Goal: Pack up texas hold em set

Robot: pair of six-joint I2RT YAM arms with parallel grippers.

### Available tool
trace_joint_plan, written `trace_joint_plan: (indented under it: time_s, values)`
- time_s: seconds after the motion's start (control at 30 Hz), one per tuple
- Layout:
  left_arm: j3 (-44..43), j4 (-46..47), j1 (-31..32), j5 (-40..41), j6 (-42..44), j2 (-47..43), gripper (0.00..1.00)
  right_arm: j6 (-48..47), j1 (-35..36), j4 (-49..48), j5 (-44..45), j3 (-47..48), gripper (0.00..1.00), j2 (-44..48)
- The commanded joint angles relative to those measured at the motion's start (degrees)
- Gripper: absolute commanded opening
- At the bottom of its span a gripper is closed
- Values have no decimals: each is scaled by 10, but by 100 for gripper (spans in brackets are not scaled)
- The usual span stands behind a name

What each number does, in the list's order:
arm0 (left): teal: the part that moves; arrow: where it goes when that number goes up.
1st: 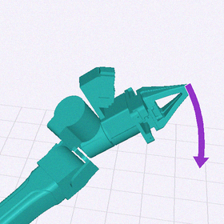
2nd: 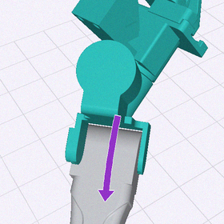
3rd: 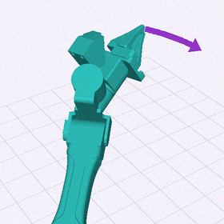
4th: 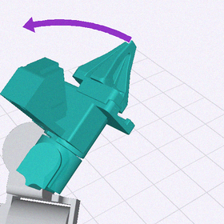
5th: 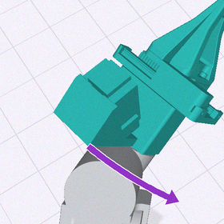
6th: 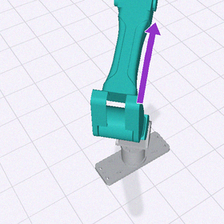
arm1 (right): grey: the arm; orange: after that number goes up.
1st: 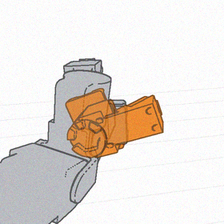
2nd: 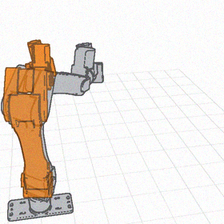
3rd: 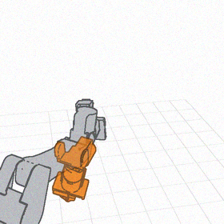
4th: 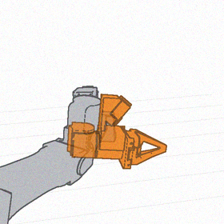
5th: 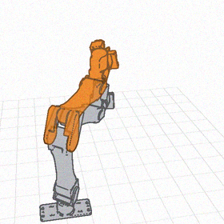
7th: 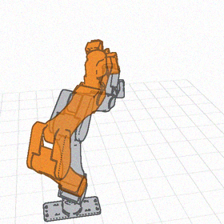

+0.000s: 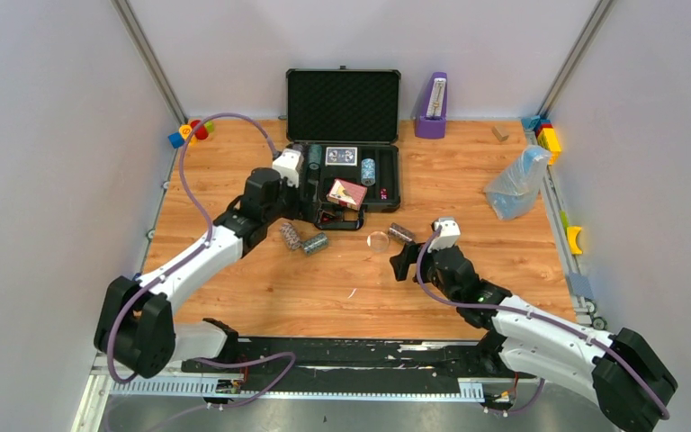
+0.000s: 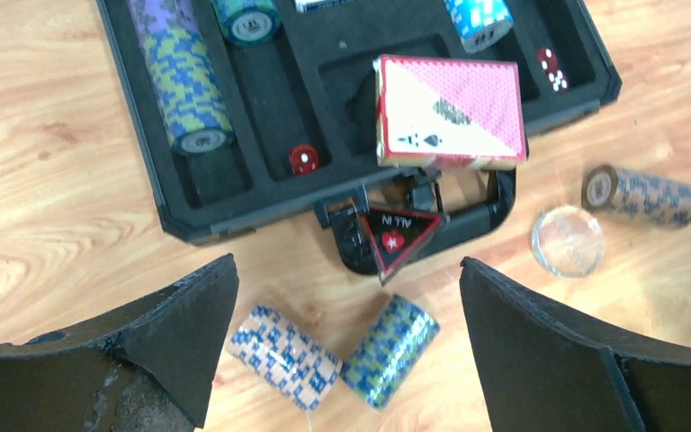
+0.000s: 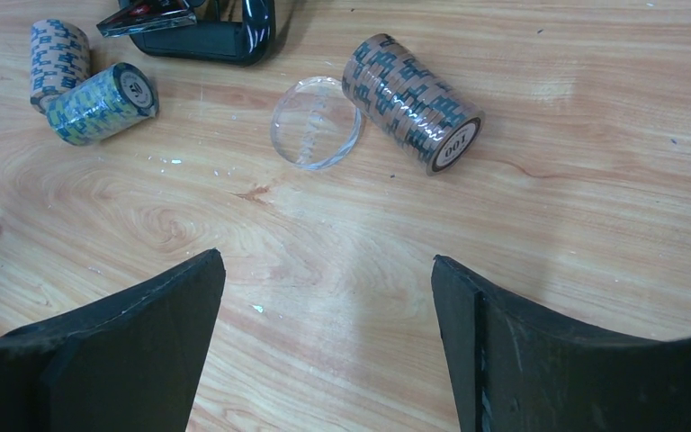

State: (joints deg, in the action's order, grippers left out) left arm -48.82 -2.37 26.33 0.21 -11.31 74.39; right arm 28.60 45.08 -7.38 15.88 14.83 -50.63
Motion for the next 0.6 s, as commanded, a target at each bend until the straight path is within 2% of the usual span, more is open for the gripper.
trace_joint_plan:
  time_s: [0.0,0.27,0.43,0.57]
  values:
    - [54,20,12,-37,31,-65,100,-17,-1,-18,-15,8,88,14]
    - [130,65,68,-66,83,-119,99,-24,-1,-16,-18,-1,93,40]
    - [159,108,89,-98,105,-105,97,-27,-1,-20,-28,-4,93,49]
    - [162,125,96,-129,109,-70,90,-32,-1,-26,-38,-9,92,58]
